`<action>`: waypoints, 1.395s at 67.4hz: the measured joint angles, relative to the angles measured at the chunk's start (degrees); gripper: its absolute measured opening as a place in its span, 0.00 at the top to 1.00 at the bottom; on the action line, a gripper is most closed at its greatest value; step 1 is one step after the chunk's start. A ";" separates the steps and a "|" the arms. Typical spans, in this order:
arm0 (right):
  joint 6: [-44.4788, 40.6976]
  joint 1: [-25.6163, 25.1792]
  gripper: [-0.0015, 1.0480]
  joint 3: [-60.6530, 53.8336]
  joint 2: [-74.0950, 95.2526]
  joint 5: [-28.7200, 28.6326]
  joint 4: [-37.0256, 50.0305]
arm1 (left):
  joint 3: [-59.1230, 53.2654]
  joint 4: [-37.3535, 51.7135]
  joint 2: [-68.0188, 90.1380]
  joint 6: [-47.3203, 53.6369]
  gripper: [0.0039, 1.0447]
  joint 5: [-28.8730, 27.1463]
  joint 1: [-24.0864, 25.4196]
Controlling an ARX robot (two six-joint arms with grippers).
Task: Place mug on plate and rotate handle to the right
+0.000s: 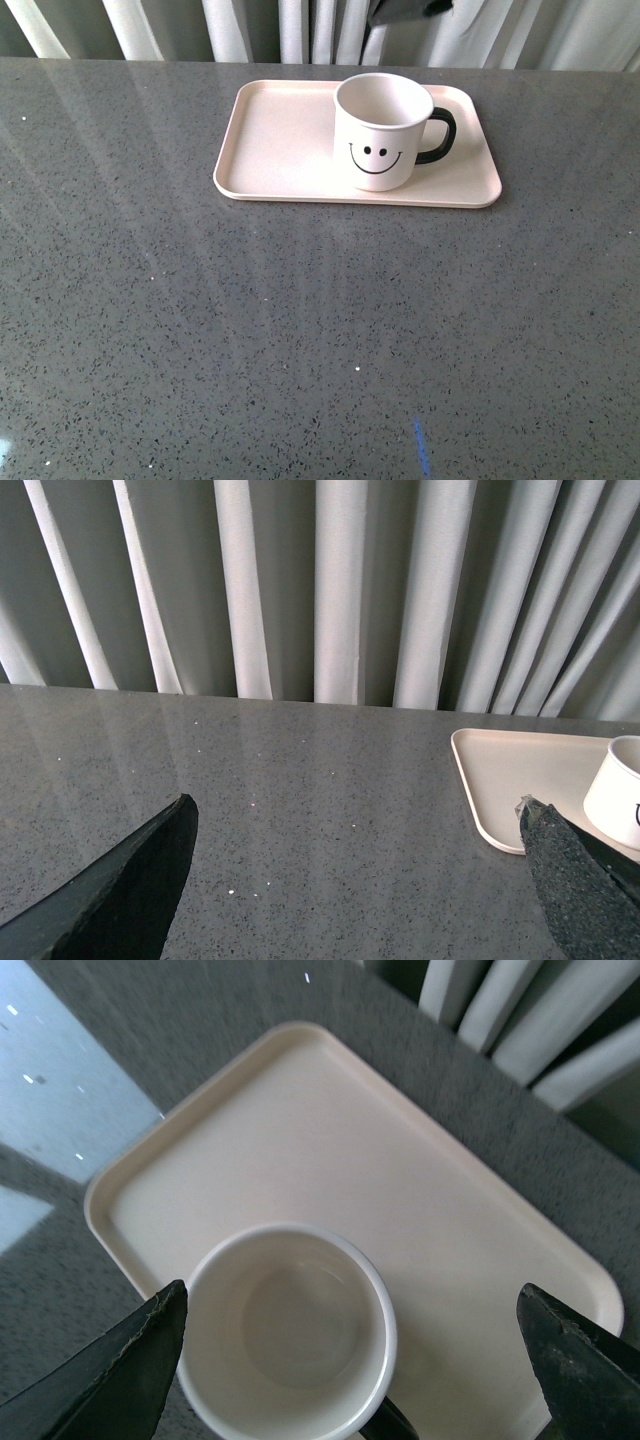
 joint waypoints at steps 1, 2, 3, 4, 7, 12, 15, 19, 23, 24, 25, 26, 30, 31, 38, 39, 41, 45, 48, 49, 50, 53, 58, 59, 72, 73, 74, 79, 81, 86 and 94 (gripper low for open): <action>0.00 -0.04 0.09 -0.55 -0.61 -0.11 0.48 | 0.00 0.00 0.00 0.00 0.09 0.00 0.00; 0.02 -0.15 0.09 -1.46 -1.64 -0.15 1.14 | 0.00 0.00 0.00 0.00 0.09 0.00 0.00; 0.04 -0.17 0.09 -1.81 -2.08 -0.15 1.31 | 0.00 0.00 0.00 0.00 0.09 0.00 0.00; 0.04 -0.22 0.09 -2.05 -2.49 -0.17 1.44 | 0.00 0.02 0.00 0.00 0.09 0.00 0.00; 2.95 -0.02 0.13 -6.32 -5.03 5.77 9.68 | 0.00 0.00 0.00 0.00 0.09 0.00 0.00; 10.49 0.39 0.24 -17.29 -8.90 20.02 31.43 | 0.00 0.00 0.00 0.00 0.09 0.00 0.00; 14.38 0.35 0.31 -24.02 -10.69 24.96 43.54 | 0.00 0.00 0.00 0.00 0.09 0.00 0.00; 18.27 0.00 0.41 -33.31 -13.25 27.02 57.22 | 0.00 0.00 0.00 0.00 0.09 -0.02 0.00; 20.72 -0.63 0.55 -43.25 -17.38 26.95 67.73 | 0.00 0.00 0.00 0.00 0.09 0.00 0.00; 20.92 -0.72 0.58 -45.31 -18.53 26.91 69.26 | 0.00 0.00 0.00 0.00 0.09 0.00 0.00; 21.18 -0.87 0.61 -47.15 -19.69 26.75 70.49 | 0.00 0.02 0.00 0.00 0.09 0.00 0.00; 21.59 -1.09 0.66 -49.72 -21.40 26.67 71.87 | 0.00 0.00 0.00 0.00 0.09 0.02 0.00; 22.18 -1.66 0.78 -54.99 -24.96 26.47 73.85 | 0.00 0.00 0.00 0.00 0.09 0.00 0.00; 22.25 -1.79 0.81 -56.02 -25.59 26.43 74.18 | 0.00 0.00 0.00 0.00 0.09 0.00 0.00; 22.47 -2.27 0.98 -63.98 -30.32 25.33 76.28 | 0.00 0.02 0.00 0.00 0.09 0.00 0.00; 22.62 -2.29 0.98 -64.59 -30.71 25.33 76.43 | 0.00 0.00 0.00 -0.02 0.09 0.00 0.00; 22.60 -2.40 0.98 -66.31 -31.85 25.16 76.74 | 0.00 0.00 0.00 0.00 0.09 0.00 0.00; 22.60 -2.64 0.98 -69.46 -34.34 24.94 77.26 | 0.00 0.00 0.00 0.00 0.09 0.00 0.00; 22.60 -3.02 0.98 -71.32 -36.04 24.55 77.48 | 0.00 0.00 0.00 0.00 0.09 0.00 0.00; 22.62 -3.69 0.98 -72.19 -36.87 23.58 77.59 | 0.00 0.00 0.00 0.00 0.09 0.00 0.00; 22.62 -4.00 0.98 -72.59 -37.27 22.95 77.61 | 0.00 0.02 0.00 0.00 0.09 0.00 0.00; 22.62 -4.96 0.98 -74.66 -39.26 22.32 77.64 | 0.00 0.00 0.00 0.00 0.09 0.00 0.00; 22.62 -5.75 0.98 -77.40 -41.92 22.38 77.61 | 0.00 0.00 0.00 0.00 0.09 0.00 0.00; 22.64 -5.84 0.98 -78.14 -42.69 22.36 77.59 | 0.00 0.00 0.00 0.00 0.09 0.00 0.00; 22.62 -5.84 0.98 -83.76 -50.14 22.10 75.78 | 0.00 0.00 0.00 0.00 0.09 0.00 0.00; 22.64 -5.84 0.98 -84.04 -50.51 22.08 75.60 | 0.00 0.02 0.00 0.00 0.09 0.00 0.00; 22.62 -5.84 0.98 -84.46 -51.28 22.10 75.36 | 0.00 0.00 0.00 0.00 0.09 0.00 0.00; 22.64 -5.84 0.98 -86.44 -52.41 22.03 76.85 | 0.00 0.00 0.00 0.00 0.09 0.00 0.00; 22.62 -5.84 0.98 -87.38 -52.72 22.01 77.68 | 0.00 0.00 0.00 0.00 0.09 0.00 0.00; 22.62 -5.84 0.98 -89.55 -54.75 22.03 76.35 | 0.00 0.00 0.00 0.00 0.09 0.00 0.00; 22.62 -5.84 0.98 -91.21 -60.28 22.01 72.61 | 0.00 0.00 0.00 0.00 0.09 0.00 0.00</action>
